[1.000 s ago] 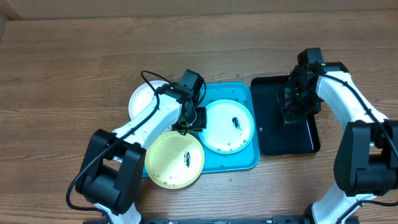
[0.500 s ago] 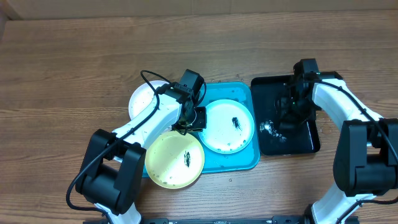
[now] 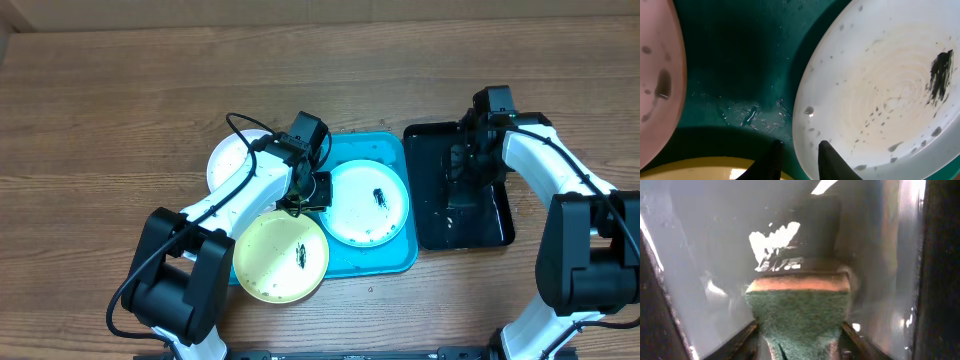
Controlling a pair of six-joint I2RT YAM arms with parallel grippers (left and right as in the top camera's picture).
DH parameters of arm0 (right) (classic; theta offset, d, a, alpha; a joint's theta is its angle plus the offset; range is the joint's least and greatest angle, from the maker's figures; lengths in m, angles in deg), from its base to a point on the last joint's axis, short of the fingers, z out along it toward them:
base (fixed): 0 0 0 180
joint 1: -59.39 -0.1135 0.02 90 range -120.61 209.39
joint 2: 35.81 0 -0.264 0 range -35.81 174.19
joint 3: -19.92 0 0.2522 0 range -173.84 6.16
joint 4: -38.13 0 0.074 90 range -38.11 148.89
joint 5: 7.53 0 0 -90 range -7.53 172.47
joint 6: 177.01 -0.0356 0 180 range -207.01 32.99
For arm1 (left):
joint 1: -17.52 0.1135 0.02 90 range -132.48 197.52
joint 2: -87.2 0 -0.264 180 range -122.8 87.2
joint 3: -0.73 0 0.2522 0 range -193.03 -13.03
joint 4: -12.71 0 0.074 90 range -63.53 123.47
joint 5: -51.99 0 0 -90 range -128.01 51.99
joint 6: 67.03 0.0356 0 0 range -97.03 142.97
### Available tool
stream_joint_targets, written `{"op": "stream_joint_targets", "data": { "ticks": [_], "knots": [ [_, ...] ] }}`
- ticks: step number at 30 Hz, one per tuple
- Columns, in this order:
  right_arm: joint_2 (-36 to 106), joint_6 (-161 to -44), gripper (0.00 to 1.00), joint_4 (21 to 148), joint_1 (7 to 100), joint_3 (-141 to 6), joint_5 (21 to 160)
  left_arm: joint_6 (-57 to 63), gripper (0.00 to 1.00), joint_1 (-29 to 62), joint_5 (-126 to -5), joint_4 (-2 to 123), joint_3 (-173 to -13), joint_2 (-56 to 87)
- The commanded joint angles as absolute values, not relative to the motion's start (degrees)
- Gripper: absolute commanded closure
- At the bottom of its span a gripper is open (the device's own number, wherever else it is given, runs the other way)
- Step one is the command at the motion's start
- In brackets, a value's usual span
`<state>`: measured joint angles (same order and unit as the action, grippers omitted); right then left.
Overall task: Clean dirty plates on tray and stack at the side
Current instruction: 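Grasp the green sponge in the black tray with the right gripper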
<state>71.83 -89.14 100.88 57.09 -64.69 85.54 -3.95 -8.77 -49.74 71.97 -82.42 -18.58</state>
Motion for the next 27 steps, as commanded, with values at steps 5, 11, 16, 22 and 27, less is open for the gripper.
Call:
{"op": "stream_joint_targets", "data": {
  "ticks": [5,11,16,22,27],
  "knots": [
    [71.68,-90.23,0.54,101.47,56.82,-66.18,85.13,-4.45,0.69,-9.14,-49.36,71.82,-83.25,-19.21],
    [71.68,-90.28,0.4,101.5,56.82,-66.18,85.15,-4.48,0.68,-9.14,-47.9,71.23,-83.27,-19.21],
    [71.68,-91.96,0.55,102.52,56.82,-66.11,85.15,-4.5,0.67,-9.14,-47.9,71.4,-83.27,-19.21],
    [71.68,-91.94,0.69,101.39,56.82,-66.18,86.29,-4.5,0.66,-9.14,-47.88,71.4,-83.27,-19.21],
    [71.68,-91.92,0.33,104.05,57.0,-68.93,88.56,-4.48,0.65,-9.14,-47.9,71.47,-83.27,-19.21]
  ]
}}
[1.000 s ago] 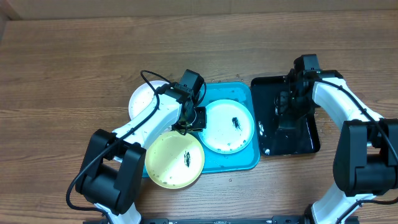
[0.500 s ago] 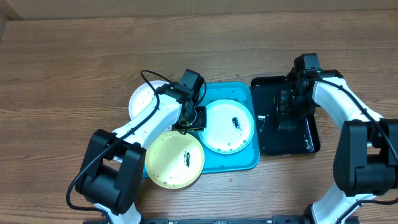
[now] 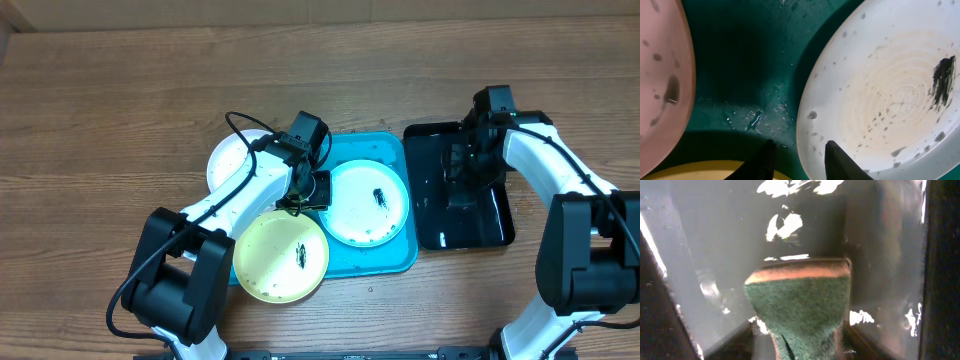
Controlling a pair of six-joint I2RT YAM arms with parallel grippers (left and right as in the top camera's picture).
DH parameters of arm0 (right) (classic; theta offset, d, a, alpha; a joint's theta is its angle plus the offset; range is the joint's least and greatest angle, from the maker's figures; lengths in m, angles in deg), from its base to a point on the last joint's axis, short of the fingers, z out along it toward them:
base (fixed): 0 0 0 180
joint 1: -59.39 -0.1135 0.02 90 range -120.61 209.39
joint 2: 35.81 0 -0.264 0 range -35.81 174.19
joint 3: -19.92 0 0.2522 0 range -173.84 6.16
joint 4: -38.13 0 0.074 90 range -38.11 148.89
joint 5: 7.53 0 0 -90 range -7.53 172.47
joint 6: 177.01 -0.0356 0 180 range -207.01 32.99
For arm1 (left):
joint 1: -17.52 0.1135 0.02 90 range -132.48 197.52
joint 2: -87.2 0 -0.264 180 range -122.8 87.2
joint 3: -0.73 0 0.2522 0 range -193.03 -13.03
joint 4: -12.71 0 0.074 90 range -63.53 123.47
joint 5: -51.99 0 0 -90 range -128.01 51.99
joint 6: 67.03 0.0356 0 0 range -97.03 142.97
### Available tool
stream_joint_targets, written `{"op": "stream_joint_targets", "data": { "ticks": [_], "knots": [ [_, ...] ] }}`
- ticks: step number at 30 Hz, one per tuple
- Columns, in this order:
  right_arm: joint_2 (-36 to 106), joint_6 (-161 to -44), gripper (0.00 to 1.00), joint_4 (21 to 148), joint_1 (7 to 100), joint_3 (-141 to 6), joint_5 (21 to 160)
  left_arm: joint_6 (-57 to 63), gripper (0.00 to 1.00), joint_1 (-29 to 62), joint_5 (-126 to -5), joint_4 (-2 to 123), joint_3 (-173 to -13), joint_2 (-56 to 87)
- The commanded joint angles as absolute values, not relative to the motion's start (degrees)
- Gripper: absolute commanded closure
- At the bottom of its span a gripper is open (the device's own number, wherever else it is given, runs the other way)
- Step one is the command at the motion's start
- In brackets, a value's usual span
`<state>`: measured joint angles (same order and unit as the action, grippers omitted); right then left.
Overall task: Clean dirty plates on tray and stack at the side
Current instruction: 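Grasp the green sponge in the black tray with the right gripper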
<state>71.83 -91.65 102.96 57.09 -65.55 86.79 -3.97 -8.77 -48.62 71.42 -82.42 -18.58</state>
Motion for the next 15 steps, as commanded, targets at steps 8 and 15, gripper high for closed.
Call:
{"op": "stream_joint_targets", "data": {
  "ticks": [8,15],
  "knots": [
    [71.7,-91.7,0.37,105.63,56.8,-68.08,87.64,-4.5,0.64,-9.14,-47.92,71.6,-83.27,-19.21],
    [71.7,-91.76,0.68,98.22,56.74,-63.19,85.15,-4.5,0.64,-9.14,-47.92,71.88,-83.27,-19.21]
  ]
}}
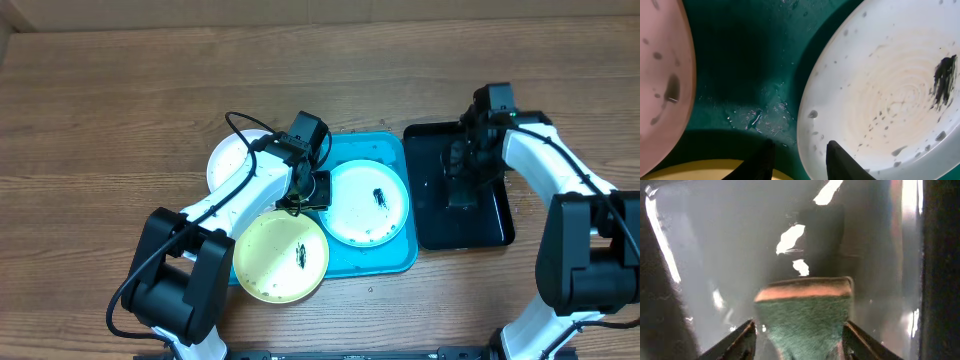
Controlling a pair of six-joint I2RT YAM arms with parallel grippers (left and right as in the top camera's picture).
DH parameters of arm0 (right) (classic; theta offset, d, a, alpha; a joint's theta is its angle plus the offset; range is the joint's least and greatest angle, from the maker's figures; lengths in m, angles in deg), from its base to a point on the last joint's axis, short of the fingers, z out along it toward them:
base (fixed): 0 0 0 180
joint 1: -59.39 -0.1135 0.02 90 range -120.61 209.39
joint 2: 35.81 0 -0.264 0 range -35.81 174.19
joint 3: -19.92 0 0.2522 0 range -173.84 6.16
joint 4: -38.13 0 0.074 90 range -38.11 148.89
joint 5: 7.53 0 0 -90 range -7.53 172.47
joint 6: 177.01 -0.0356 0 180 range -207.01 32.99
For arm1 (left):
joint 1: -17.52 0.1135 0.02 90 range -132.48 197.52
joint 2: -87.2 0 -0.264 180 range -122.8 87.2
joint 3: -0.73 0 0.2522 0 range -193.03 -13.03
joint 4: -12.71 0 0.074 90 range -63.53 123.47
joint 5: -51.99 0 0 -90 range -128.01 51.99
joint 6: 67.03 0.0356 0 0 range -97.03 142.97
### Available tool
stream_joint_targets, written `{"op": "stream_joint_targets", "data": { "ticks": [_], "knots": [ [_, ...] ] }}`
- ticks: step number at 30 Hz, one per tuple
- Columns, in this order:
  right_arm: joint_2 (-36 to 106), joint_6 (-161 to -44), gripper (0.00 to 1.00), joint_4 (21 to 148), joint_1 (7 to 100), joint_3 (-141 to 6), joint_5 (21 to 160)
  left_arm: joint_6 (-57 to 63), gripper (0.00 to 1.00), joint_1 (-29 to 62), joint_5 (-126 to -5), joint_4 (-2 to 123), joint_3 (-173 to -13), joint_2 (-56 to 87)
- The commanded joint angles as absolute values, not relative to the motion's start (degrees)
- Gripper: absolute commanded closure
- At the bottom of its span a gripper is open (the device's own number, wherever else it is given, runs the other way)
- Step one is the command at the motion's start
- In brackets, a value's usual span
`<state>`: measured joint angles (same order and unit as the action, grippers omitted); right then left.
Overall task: Clean dirty plates on tray and stack at the side
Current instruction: 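Grasp the green sponge in the black tray with the right gripper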
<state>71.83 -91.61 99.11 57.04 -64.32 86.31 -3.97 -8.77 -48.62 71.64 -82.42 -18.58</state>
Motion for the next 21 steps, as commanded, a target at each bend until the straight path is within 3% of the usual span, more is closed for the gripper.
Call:
{"op": "stream_joint_targets", "data": {
  "ticks": [1,4,5,6,7,9,11,15,16,21],
  "knots": [
    [71.68,-91.76,0.74,98.22,56.74,-63.25,85.15,-4.48,0.64,-9.14,-47.9,71.9,-83.27,-19.21],
    [71.68,-91.76,0.74,98.35,56.74,-63.69,85.15,-4.5,0.63,-9.14,-47.9,71.8,-83.27,-19.21],
    [71.68,-91.81,0.67,98.35,56.74,-63.91,85.22,-4.5,0.63,-9.14,-47.9,71.8,-83.27,-19.23],
    [71.68,-91.87,0.54,98.74,56.78,-64.43,85.67,-4.5,0.63,-9.14,-47.9,71.82,-83.27,-19.23],
    [71.68,-92.22,0.31,99.05,56.89,-64.89,86.24,-4.48,0.63,-9.14,-47.9,71.84,-83.27,-19.21],
    [71.57,-92.27,0.2,100.18,56.89,-66.03,87.09,-4.48,0.62,-9.14,-47.9,71.86,-83.27,-19.21],
    [71.59,-92.18,0.23,101.85,56.89,-66.97,87.07,-4.48,0.62,-9.14,-47.9,71.9,-83.27,-19.21],
    [71.59,-92.18,0.51,105.8,56.89,-67.1,87.05,-4.5,0.63,-9.16,-47.9,72.3,-83.27,-19.21],
    [71.59,-92.18,0.55,106.54,56.89,-66.81,87.07,-4.5,0.63,-9.16,-47.9,72.3,-83.27,-19.23],
    [71.59,-92.18,0.53,106.63,56.78,-65.15,87.05,-4.5,0.62,-9.14,-47.9,72.06,-83.27,-19.21]
  ]
}}
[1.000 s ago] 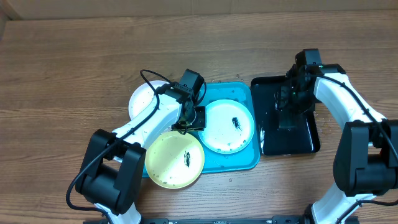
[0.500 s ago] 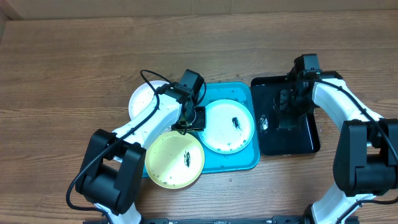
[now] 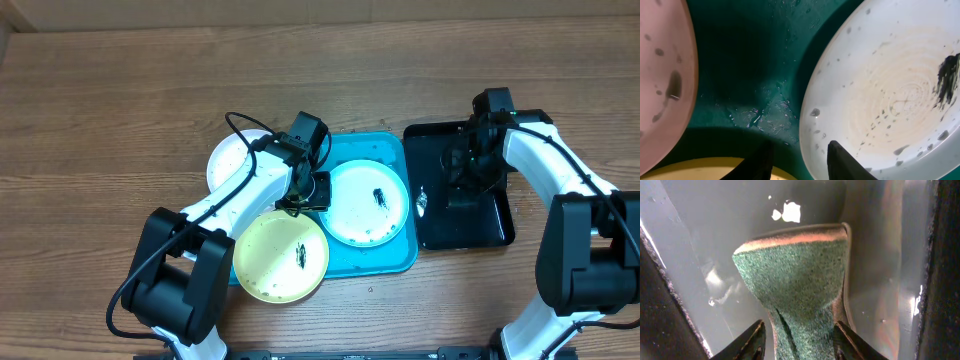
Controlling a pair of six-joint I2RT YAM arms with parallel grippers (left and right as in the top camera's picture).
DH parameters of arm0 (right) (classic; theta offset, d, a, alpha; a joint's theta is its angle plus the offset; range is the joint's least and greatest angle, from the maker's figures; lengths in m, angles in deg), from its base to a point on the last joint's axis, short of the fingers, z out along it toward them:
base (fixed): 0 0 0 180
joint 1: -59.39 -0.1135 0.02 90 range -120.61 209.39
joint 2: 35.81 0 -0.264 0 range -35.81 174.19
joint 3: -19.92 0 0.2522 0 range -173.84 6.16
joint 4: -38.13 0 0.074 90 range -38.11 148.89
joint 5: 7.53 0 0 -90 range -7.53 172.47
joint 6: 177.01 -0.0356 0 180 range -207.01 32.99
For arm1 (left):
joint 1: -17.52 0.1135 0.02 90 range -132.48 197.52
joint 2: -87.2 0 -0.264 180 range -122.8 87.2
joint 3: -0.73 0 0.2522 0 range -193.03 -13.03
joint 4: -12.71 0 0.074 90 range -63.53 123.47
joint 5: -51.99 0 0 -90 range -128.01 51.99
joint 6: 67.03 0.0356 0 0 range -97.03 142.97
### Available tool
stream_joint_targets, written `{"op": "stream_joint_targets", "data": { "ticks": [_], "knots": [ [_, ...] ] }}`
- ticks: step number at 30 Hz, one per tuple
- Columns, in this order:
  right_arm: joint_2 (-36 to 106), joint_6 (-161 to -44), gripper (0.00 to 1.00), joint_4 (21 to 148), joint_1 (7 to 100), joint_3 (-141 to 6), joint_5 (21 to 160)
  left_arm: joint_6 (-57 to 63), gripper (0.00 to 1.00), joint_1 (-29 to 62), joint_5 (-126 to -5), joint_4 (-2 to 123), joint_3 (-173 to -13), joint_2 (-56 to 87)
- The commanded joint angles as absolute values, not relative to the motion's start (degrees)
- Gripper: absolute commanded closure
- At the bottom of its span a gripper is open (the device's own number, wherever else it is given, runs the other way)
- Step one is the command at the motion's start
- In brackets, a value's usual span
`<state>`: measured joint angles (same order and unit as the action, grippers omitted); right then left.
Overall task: Clean dirty plates on tray and stack at the side
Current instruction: 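Grasp the green sponge in the black tray with the right gripper, then hold the light-blue plate rim with the left gripper and lift sponge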
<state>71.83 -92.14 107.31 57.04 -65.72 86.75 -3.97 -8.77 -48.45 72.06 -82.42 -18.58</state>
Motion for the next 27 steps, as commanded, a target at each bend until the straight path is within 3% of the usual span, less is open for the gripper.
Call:
{"op": "stream_joint_targets", "data": {
  "ticks": [1,4,10,14,21,27],
  "knots": [
    [71.59,-92.18,0.51,106.09,56.78,-64.72,87.05,-4.5,0.62,-9.14,-47.9,72.08,-83.27,-19.21],
    [71.59,-92.18,0.52,104.53,56.78,-63.51,87.05,-4.5,0.62,-9.14,-47.9,72.12,-83.27,-19.23],
    [71.59,-92.18,0.87,103.35,56.78,-62.62,87.07,-4.5,0.64,-9.14,-47.9,72.1,-83.27,-19.23],
    [71.59,-92.18,0.95,103.22,56.78,-62.95,87.09,-4.5,0.65,-9.16,-47.79,72.25,-83.07,-19.26],
    [71.59,-92.2,0.96,103.64,56.78,-63.36,87.29,-4.54,0.74,-9.14,-45.5,71.51,-82.53,-19.32],
    [71.59,-92.18,0.96,103.59,56.78,-63.36,87.27,-4.54,0.75,-9.16,-45.47,70.55,-82.53,-19.32]
  ]
}}
